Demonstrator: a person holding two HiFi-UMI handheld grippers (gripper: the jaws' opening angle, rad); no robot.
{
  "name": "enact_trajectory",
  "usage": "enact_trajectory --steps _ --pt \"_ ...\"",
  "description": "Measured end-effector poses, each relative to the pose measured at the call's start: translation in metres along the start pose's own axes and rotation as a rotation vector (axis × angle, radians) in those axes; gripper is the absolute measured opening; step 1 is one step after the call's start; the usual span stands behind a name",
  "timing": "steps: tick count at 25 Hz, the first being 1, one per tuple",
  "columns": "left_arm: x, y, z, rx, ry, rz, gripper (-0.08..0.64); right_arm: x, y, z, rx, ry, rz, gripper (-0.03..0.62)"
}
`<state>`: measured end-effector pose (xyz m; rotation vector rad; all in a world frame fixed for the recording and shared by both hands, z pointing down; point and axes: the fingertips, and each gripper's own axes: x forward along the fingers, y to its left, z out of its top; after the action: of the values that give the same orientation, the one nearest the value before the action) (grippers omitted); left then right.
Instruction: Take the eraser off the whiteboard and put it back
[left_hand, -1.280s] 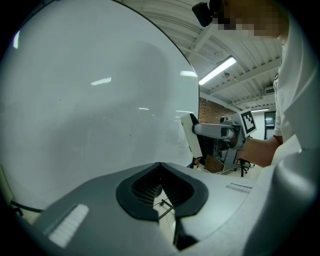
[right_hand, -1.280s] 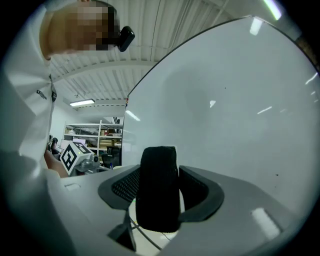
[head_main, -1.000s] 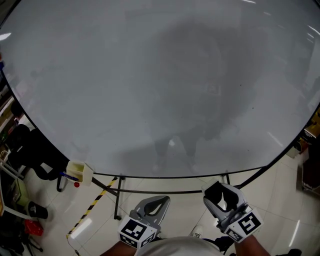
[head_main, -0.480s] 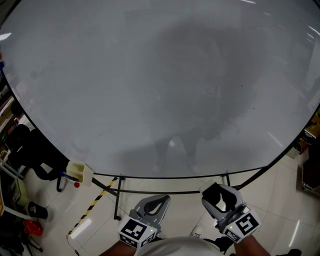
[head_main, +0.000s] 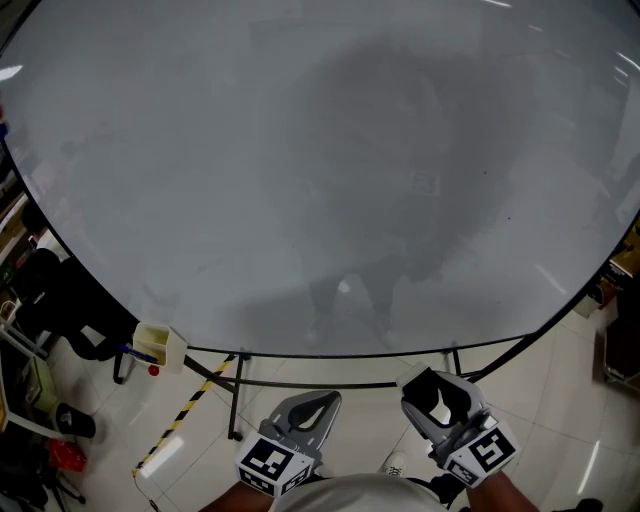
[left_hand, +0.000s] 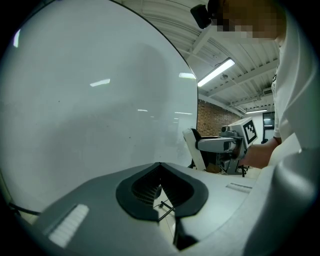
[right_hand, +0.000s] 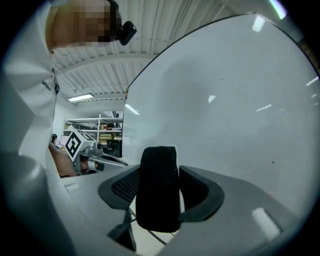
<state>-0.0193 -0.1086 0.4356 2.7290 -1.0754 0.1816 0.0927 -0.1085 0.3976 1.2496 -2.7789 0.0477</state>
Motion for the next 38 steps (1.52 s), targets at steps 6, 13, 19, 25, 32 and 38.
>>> enact_trajectory --steps 6,13,19,25,32,38 --pt "0.001 0.002 -0.003 -0.008 0.002 0.009 0.017 0.001 0.001 -0.001 0.007 -0.001 0.003 0.233" --pt "0.001 0.003 0.000 -0.011 -0.007 0.013 0.017 0.004 0.000 -0.004 0.014 0.013 0.005 0.233" --pt "-0.001 0.007 -0.005 -0.018 -0.006 0.022 0.017 0.009 0.006 0.000 -0.012 0.013 0.019 0.233" --pt "-0.003 0.011 -0.004 -0.023 -0.011 0.034 0.017 0.012 0.011 0.003 -0.064 0.022 0.014 0.233" --pt "-0.005 0.011 -0.012 -0.036 0.005 0.035 0.017 0.025 0.001 0.015 -0.462 0.148 -0.144 0.232" --pt "-0.007 0.011 -0.015 -0.038 0.004 0.031 0.017 0.037 -0.003 0.030 -0.560 0.160 -0.200 0.232"
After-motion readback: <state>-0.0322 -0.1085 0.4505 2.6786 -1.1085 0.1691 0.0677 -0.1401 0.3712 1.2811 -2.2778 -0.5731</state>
